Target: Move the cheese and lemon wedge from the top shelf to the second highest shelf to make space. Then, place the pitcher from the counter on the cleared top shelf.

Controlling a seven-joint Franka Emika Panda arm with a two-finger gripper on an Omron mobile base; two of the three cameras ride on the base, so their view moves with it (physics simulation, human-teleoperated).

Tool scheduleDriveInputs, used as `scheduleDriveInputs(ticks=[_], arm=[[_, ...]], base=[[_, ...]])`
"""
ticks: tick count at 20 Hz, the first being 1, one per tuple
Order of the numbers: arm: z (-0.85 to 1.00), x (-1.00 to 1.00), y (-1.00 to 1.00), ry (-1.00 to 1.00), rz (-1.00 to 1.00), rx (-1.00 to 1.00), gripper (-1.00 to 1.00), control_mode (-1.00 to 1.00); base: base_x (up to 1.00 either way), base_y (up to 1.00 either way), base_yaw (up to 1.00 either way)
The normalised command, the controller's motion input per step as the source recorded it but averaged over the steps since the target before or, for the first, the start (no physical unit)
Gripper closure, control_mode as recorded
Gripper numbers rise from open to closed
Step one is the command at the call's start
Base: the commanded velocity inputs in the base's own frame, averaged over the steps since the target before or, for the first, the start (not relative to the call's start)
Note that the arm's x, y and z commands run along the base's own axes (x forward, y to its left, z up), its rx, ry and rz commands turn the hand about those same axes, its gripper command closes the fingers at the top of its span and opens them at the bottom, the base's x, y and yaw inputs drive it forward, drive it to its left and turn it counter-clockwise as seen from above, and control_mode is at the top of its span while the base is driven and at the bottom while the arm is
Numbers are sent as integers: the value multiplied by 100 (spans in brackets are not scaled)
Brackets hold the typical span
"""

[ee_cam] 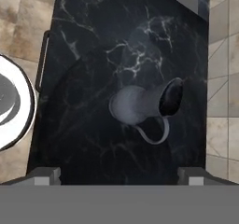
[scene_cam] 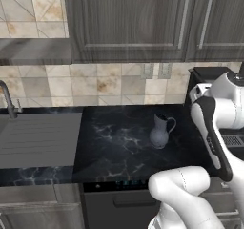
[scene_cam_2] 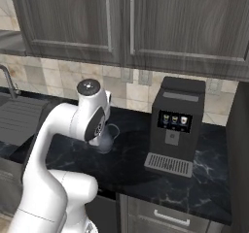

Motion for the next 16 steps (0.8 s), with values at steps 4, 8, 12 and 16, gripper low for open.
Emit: scheduleDriveInputs(ticks=[4,8,12,16], arm=[[-20,28,0,-3,0,2,-100,-100],[-14,32,2,-2,0,2,-100,-100],[-9,24,1,-1,0,2,-100,-100],[-3,15,4,0,0,0,-100,-100]], base=[[0,0,0],[0,0,0],[0,0,0],[0,0,0]])
